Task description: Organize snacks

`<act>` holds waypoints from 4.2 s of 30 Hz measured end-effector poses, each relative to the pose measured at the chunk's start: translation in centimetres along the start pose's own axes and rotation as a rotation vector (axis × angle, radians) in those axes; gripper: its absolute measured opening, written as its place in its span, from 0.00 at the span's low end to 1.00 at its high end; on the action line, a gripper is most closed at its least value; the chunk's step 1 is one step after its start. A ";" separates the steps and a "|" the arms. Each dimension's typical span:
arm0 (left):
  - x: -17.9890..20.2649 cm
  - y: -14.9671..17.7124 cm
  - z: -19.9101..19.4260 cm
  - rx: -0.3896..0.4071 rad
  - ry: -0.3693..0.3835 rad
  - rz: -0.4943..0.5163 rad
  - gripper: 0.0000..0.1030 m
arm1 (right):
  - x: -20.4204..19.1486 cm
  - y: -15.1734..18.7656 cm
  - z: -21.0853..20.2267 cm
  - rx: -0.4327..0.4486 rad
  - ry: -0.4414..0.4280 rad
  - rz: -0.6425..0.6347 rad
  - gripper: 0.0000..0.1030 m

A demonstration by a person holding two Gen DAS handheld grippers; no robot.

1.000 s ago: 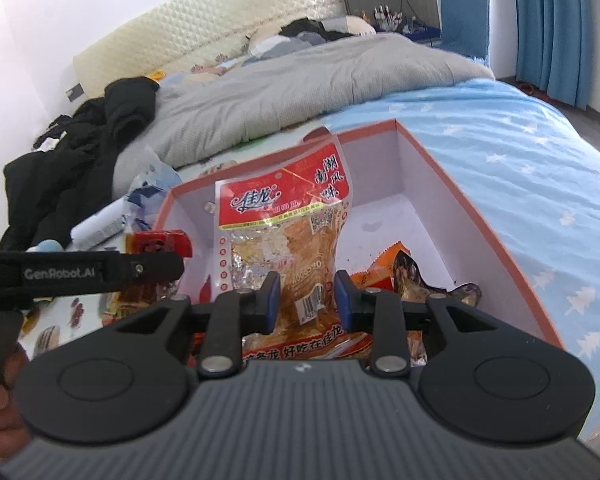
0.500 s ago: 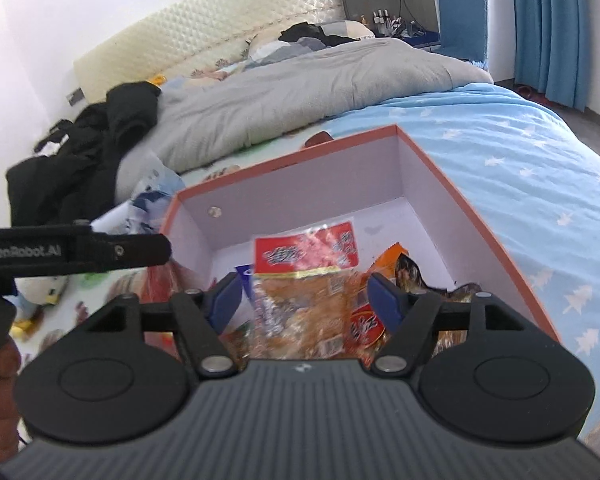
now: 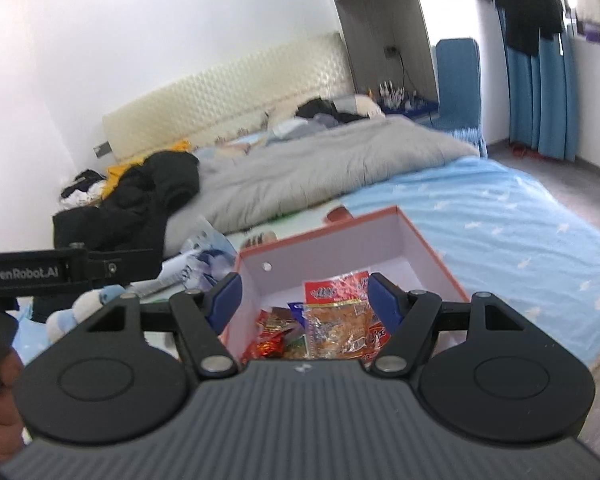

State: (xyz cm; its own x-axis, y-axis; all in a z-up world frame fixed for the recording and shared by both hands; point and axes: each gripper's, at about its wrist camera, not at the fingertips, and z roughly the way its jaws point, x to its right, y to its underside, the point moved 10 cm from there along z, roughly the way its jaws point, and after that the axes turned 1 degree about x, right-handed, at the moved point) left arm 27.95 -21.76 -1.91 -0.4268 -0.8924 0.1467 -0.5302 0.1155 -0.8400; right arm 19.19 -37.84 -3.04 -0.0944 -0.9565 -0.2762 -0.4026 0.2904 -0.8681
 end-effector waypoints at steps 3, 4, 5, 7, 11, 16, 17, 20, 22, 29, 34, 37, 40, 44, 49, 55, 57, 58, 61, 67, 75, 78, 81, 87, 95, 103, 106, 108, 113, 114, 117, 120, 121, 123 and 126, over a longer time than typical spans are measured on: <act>1.0 -0.2 -3.6 0.046 -0.002 0.022 0.90 | -0.7 -0.6 -3.0 0.033 -0.003 -0.001 0.69; 1.2 -0.2 -4.7 0.062 0.000 0.022 0.91 | -0.9 -0.8 -4.0 0.044 -0.005 0.001 0.69; 1.4 -0.1 -5.8 0.072 0.003 0.022 0.91 | -1.1 -0.9 -5.0 0.058 -0.006 0.000 0.69; 1.8 0.1 -7.7 0.086 0.005 0.020 0.95 | -1.4 -1.0 -6.8 0.082 0.003 -0.009 0.69; 2.2 1.1 -10.6 0.096 -0.023 0.026 1.00 | -1.6 -0.5 -10.0 0.108 0.013 -0.005 0.69; 2.7 3.1 -12.7 0.081 -0.036 0.039 1.00 | -1.8 0.2 -12.2 0.119 0.018 -0.034 0.69; 2.7 3.5 -13.0 0.075 -0.040 0.042 1.00 | -1.9 0.4 -12.5 0.121 0.019 -0.041 0.69; 2.7 4.7 -13.6 0.066 -0.056 0.042 1.00 | -1.8 0.8 -13.3 0.127 0.029 -0.049 0.69; 2.6 5.3 -13.9 0.058 -0.069 0.039 1.00 | -1.8 1.3 -13.6 0.124 0.029 -0.046 0.69; 2.2 6.6 -14.3 0.043 -0.097 0.032 1.00 | -1.9 2.9 -13.7 0.103 0.029 -0.040 0.69; 1.7 6.6 -14.0 0.035 -0.106 0.015 1.00 | -1.6 3.4 -13.5 0.091 0.038 -0.036 0.69; 1.6 6.7 -13.7 0.027 -0.106 0.010 1.00 | -1.4 3.4 -13.6 0.094 0.046 -0.041 0.69; 1.6 6.8 -13.5 0.022 -0.106 0.011 1.00 | -1.4 3.5 -13.6 0.093 0.047 -0.040 0.69; 1.7 6.7 -13.5 0.021 -0.105 0.009 1.00 | -1.3 3.5 -13.7 0.096 0.046 -0.039 0.69; 1.7 6.7 -13.4 0.021 -0.104 0.010 1.00 | -1.2 3.4 -13.7 0.097 0.047 -0.036 0.69; 1.8 6.7 -13.3 0.023 -0.105 0.006 1.00 | -1.2 3.5 -13.9 0.098 0.049 -0.037 0.69; 1.8 6.7 -13.3 0.022 -0.105 0.010 1.00 | -1.3 3.6 -13.9 0.096 0.049 -0.037 0.69; 1.8 6.7 -13.3 0.023 -0.105 0.009 1.00 | -1.3 3.6 -14.0 0.096 0.048 -0.037 0.69; 1.9 6.6 -13.4 0.026 -0.107 0.008 1.00 | -1.3 3.6 -14.1 0.097 0.050 -0.038 0.69; 2.0 6.1 -13.7 0.038 -0.113 0.008 1.00 | -1.2 3.3 -14.3 0.103 0.060 -0.046 0.69; 1.8 6.2 -14.3 0.044 -0.120 0.001 1.00 | -0.9 3.3 -14.2 0.107 0.065 -0.041 0.98; 1.7 6.2 -14.3 0.042 -0.124 -0.001 1.00 | -0.8 3.3 -14.1 0.108 0.074 -0.056 1.00; 1.6 6.2 -14.2 0.038 -0.126 -0.007 1.00 | -0.9 3.4 -13.9 0.097 0.073 -0.060 1.00; 1.3 6.1 -13.9 0.028 -0.122 -0.013 1.00 | -0.9 3.7 -13.6 0.089 0.081 -0.060 1.00; 1.4 6.4 -13.2 0.005 -0.123 -0.006 1.00 | -0.6 4.1 -13.3 0.078 0.088 -0.050 1.00; 1.3 6.7 -13.1 0.002 -0.142 0.004 1.00 | -0.4 4.1 -13.2 0.077 0.096 -0.041 1.00; 1.3 6.7 -13.1 0.001 -0.142 0.001 1.00 | -0.5 4.2 -13.2 0.075 0.095 -0.037 1.00; 1.2 6.7 -13.1 0.001 -0.143 0.000 1.00 | -0.5 4.2 -13.2 0.076 0.096 -0.038 1.00; 1.3 6.8 -13.4 0.009 -0.146 0.009 1.00 | -0.6 4.1 -13.3 0.079 0.096 -0.040 1.00; 1.3 6.8 -13.4 0.008 -0.151 0.011 1.00 | -0.6 4.1 -13.2 0.078 0.098 -0.041 1.00; 1.3 6.9 -13.4 0.006 -0.149 0.003 1.00 | -0.6 4.1 -13.2 0.077 0.098 -0.042 1.00; 1.1 6.9 -13.4 0.005 -0.153 -0.004 1.00 | -0.7 4.0 -13.2 0.078 0.094 -0.044 1.00; 1.1 6.9 -13.5 0.005 -0.155 -0.005 1.00 | -0.7 4.0 -13.2 0.079 0.093 -0.043 1.00; 1.1 6.8 -13.5 0.006 -0.155 -0.005 1.00 | -0.8 4.0 -13.2 0.078 0.092 -0.043 1.00; 1.0 6.8 -13.5 0.006 -0.156 -0.005 1.00 | -0.7 4.0 -13.2 0.081 0.090 -0.044 1.00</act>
State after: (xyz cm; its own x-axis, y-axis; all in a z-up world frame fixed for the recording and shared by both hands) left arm 14.06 -16.04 -0.41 -0.3052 -0.9498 0.0681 -0.5273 0.1090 -0.8427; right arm 5.66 -36.37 -0.89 -0.1606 -0.9661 -0.2021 -0.3336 0.2459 -0.9101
